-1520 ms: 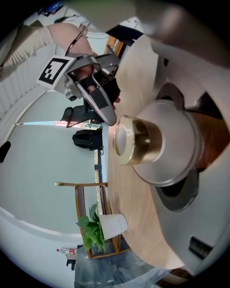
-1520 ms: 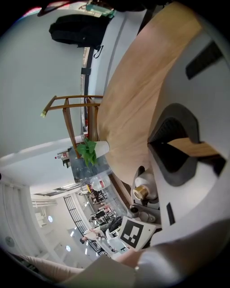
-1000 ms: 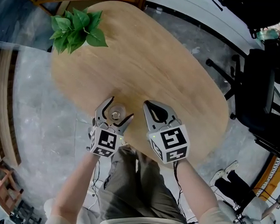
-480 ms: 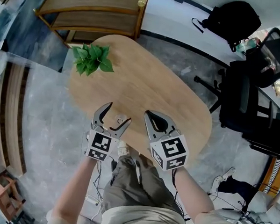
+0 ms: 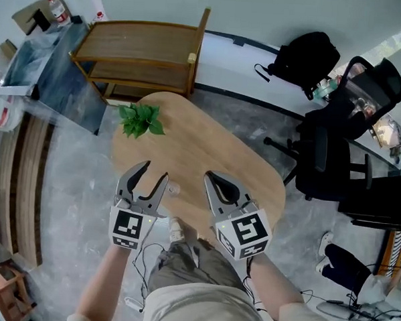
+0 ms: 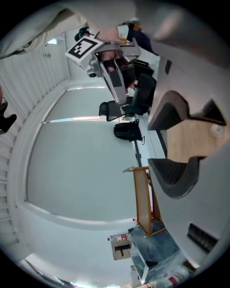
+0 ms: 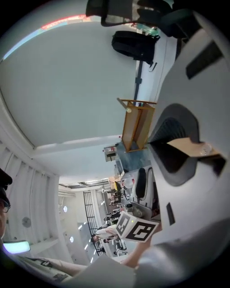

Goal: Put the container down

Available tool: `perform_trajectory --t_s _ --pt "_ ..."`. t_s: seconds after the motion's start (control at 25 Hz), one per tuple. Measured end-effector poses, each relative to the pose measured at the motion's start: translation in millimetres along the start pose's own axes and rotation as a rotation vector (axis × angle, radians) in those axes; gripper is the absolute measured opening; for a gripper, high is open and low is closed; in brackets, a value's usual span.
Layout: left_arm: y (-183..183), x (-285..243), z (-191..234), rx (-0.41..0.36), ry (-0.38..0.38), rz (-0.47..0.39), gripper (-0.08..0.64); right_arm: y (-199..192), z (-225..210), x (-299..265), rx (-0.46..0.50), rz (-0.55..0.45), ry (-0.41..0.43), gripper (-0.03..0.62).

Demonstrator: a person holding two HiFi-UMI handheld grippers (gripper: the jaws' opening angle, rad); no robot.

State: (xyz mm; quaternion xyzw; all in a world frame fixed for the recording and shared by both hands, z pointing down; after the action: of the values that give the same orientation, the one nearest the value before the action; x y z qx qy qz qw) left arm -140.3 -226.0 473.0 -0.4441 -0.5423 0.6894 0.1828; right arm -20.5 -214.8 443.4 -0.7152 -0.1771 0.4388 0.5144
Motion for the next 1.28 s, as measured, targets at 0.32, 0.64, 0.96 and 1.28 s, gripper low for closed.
perform_trajectory --t_s 0.32,0.64,0.96,1.28 --pt "98 69 -20 -0.098 0.001 -0.093 0.131 110 31 76 0.102 -0.165 0.017 -0.003" --pt "149 123 -35 0.034 0.004 -0.190 0.077 153 49 143 0.154 -0.250 0.008 -0.003" --pt "173 176 -55 -0.058 0.061 -0.235 0.025 155 72 174 0.198 -0.238 0.042 -0.003" --pt "168 185 -81 -0.063 0.059 -0.211 0.017 152 80 190 0.203 -0.226 0.080 -0.005"
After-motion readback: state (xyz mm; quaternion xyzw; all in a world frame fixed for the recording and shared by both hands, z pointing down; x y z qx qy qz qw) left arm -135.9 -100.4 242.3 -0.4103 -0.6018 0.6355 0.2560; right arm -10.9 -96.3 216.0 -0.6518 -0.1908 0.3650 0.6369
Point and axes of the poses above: the fingertips, and each gripper's own axes: x backward along the fingers, z to its left, y out of its top, the point moved 1 cm from there along x, backward along the fingers, and after that the axes turned 3 degrees about x, right-handed, at the moved point
